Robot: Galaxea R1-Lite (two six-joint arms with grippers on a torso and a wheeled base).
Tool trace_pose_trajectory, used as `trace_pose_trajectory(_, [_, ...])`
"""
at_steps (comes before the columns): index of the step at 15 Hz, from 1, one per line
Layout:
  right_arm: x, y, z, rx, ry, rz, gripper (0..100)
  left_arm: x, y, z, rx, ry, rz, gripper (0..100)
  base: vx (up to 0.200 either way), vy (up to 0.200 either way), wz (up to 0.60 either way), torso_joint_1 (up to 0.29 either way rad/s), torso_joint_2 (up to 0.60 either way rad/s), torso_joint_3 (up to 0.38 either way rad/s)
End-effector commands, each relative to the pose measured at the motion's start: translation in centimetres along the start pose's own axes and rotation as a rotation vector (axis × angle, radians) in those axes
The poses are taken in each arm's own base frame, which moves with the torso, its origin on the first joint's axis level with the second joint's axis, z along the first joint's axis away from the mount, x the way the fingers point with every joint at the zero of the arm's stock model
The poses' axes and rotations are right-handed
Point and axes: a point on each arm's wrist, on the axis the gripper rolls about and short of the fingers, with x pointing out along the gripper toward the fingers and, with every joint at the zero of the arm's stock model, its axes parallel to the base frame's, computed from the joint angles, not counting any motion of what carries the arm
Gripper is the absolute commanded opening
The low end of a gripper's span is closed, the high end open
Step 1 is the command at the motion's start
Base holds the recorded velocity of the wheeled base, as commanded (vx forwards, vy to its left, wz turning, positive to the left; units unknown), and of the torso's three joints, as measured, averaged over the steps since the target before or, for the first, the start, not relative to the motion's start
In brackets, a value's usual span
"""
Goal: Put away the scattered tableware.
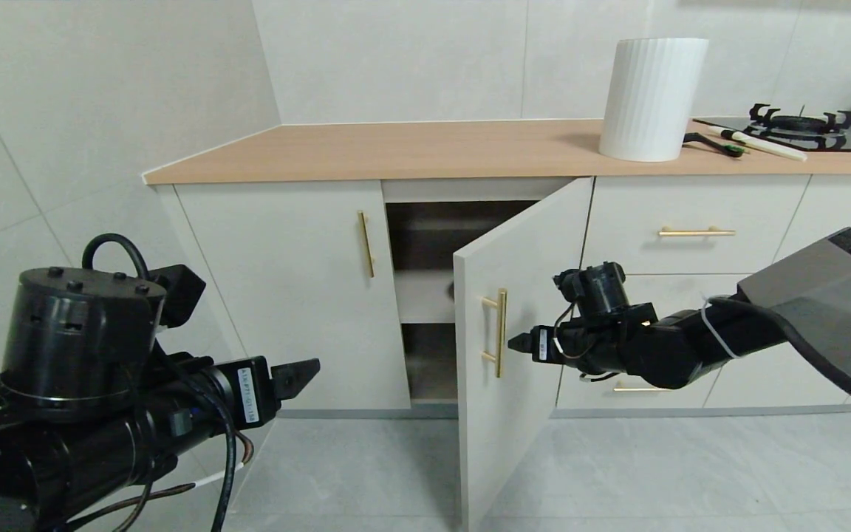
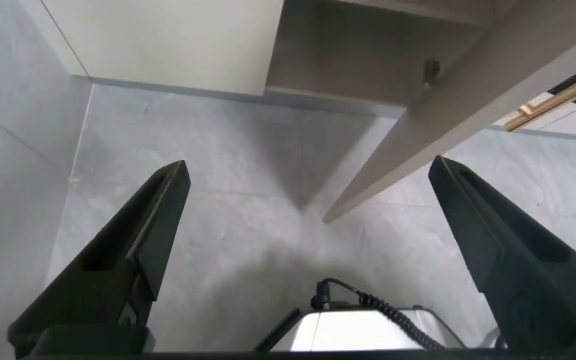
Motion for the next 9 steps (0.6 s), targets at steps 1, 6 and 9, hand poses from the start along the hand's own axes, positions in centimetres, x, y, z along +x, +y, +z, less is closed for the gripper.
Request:
trace_pose_trajectory(1, [0.5,-0.1,-0.4,-0.001,0.008,-0.004,100,0.2,0.0,-0.1,0.003,0.009,0.004,100,0.000,0.000,0.00,0.000,0.00,0.000])
trace_pose_trajectory(6, [2.0,-0.1,-0.8,0.002,-0.055,-0.011,100,0.1,0.1,-0.2,0.012,0.026,0.011,100,0.120,0.000,0.00,-0.001,0.00,0.001])
trace_pose_trajectory(9, [2.5,0.0,-0.6,0.021,-0.085,-0.009,100,0.2,0.0,-0.2,0.012,0.028,0.012,100,0.200,0.000,0.00,-0.001,0.00,0.001])
